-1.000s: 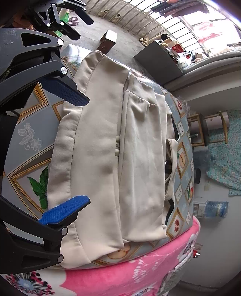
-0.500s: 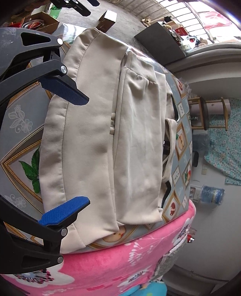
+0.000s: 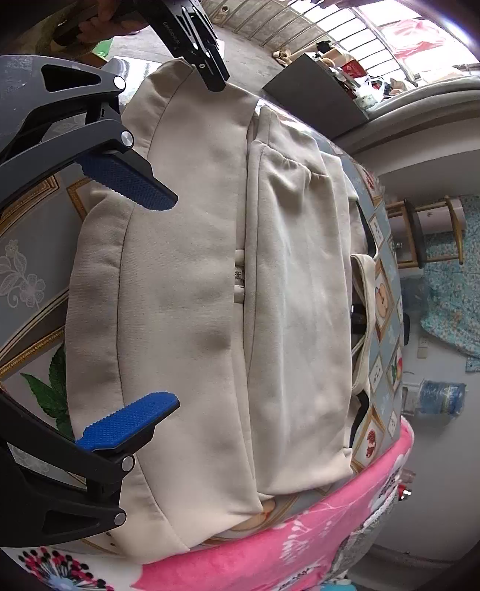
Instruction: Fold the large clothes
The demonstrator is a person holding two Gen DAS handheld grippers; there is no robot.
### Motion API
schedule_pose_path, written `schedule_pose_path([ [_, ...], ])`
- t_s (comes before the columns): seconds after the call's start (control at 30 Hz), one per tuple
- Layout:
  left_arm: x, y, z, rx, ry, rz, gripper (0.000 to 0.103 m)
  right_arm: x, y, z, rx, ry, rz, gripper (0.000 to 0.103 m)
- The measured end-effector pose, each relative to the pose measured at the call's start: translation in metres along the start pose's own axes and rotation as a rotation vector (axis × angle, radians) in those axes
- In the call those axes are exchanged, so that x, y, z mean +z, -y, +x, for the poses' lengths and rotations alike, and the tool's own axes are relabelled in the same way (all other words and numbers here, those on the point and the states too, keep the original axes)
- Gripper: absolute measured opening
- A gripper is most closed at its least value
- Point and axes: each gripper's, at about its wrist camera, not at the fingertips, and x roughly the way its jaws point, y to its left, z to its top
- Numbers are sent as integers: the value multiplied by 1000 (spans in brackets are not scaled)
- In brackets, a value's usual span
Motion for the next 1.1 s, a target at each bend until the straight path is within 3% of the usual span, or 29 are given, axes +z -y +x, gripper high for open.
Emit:
schedule_pose_path([
  [0.27,15,-22,22,-54,-70,-109,30,-4,4,26,60,-74,18,96],
  [0.63,23,-31,30,-191,-23,-82,30,-2,2,31,41,-82,6,96],
  [0.83,19,-20,4,-372,39,9,30,-1,3,32,37,-82,11,96],
  [0.93,18,-13,10,-346,-6,47,30,-1,1,33,28,-81,3,96],
  [1.1,22,-17,27,-328,-63,7,30,-1,2,33,32,-80,9,96],
])
